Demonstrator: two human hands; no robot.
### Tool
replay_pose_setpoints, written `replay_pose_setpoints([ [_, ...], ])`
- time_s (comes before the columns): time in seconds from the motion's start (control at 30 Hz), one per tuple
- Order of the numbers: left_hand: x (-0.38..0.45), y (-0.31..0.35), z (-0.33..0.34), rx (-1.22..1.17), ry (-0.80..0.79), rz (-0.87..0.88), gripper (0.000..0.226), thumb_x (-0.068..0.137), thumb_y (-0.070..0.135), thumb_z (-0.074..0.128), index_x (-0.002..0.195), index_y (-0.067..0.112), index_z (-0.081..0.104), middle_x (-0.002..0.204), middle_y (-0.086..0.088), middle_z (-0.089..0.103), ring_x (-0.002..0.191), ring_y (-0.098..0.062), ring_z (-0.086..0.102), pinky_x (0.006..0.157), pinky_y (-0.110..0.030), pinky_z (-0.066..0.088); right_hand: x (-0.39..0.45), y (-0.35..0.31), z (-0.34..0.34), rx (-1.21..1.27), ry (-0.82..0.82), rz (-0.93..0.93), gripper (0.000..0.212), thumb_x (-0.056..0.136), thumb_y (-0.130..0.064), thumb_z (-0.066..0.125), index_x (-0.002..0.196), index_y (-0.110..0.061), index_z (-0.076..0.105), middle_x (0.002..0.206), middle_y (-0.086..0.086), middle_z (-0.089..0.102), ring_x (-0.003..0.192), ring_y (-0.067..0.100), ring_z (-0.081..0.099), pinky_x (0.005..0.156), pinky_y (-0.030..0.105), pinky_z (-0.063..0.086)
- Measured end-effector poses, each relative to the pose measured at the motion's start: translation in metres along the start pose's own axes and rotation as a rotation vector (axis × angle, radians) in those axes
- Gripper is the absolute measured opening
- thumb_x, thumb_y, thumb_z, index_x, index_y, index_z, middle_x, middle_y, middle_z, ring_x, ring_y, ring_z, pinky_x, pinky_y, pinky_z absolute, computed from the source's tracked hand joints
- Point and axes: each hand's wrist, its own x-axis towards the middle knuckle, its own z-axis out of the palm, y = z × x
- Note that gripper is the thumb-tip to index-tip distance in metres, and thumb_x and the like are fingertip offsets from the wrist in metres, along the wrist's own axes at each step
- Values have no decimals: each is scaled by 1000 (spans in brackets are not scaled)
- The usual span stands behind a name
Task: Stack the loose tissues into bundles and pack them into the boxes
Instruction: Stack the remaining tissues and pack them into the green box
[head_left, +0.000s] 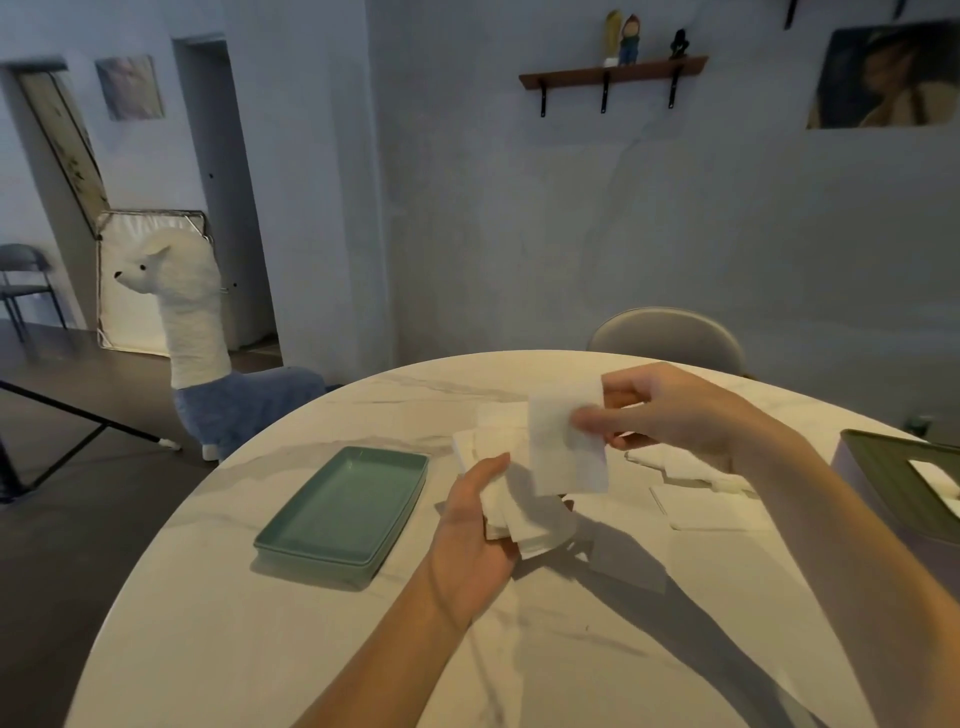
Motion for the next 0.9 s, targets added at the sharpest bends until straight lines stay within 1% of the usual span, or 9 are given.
replay_pose_setpoints([
  [0.07, -1, 1, 4, -26, -73, -30, 59, 99, 56, 56, 141, 15, 62, 134, -20, 65, 115, -37, 63, 108, -54, 48, -2, -5, 12, 74, -119, 3, 26, 81, -39, 83, 99, -21, 78, 92, -1, 77, 80, 10, 67, 71, 21, 51],
  [0.17, -5, 4, 8, -132, -175, -88, 80, 92, 75, 54, 147, 16, 57, 144, -18, 56, 125, -35, 51, 106, -55, 47, 8, 5, 37, -193, -99, 34, 28, 79, -43, 85, 96, -22, 78, 85, -8, 76, 79, 10, 69, 75, 26, 52],
  [0.27, -12, 3, 11, -60, -170, -65, 63, 92, 46, 75, 142, 10, 61, 132, -20, 63, 119, -36, 57, 112, -58, 43, 18, 14, 43, -332, 40, 41, 39, 77, -56, 80, 91, -21, 75, 83, -9, 72, 80, 12, 66, 74, 26, 52],
  [0.37, -16, 1, 6, 60, -113, -29, 61, 88, 18, 81, 142, 3, 57, 122, -27, 66, 111, -40, 65, 106, -59, 50, 20, 18, 34, -199, 293, 87, 48, 77, -63, 76, 99, -23, 64, 94, -9, 63, 83, 12, 58, 66, 22, 48],
  [0.43, -20, 3, 8, 138, -139, -69, 59, 89, 22, 79, 141, 5, 56, 119, -26, 67, 109, -38, 67, 103, -60, 51, 19, 20, 30, -126, 266, 143, 50, 77, -65, 73, 106, -26, 61, 97, -12, 59, 85, 11, 57, 64, 20, 46],
  [0.53, -23, 4, 7, 227, -196, -154, 60, 88, 30, 79, 140, 7, 58, 123, -24, 68, 112, -35, 66, 111, -68, 38, 20, 30, 29, -40, 119, 144, 33, 84, -53, 73, 101, -25, 70, 98, -10, 67, 89, 14, 63, 65, 17, 50],
  [0.77, -24, 1, 9, 243, -276, -281, 42, 94, 29, 64, 129, 8, 71, 125, -15, 67, 112, -27, 63, 116, -58, 34, 23, 33, 29, 35, 433, -153, 13, 92, -41, 71, 101, -31, 70, 92, -16, 68, 84, 11, 65, 63, 15, 49],
  [0.83, -25, 2, 10, 269, -267, -288, 45, 93, 30, 62, 131, 8, 70, 129, -13, 67, 117, -26, 60, 117, -59, 35, 21, 27, 21, 108, 504, -216, 17, 94, -37, 70, 106, -27, 72, 94, -13, 71, 87, 12, 67, 69, 20, 55],
  [0.9, -21, 0, 9, 174, -256, -267, 46, 91, 26, 66, 131, 3, 68, 131, -18, 66, 123, -33, 59, 117, -60, 36, 14, 16, 10, 240, 456, -260, 19, 93, -32, 72, 111, -24, 73, 100, -9, 75, 93, 15, 71, 78, 30, 61],
])
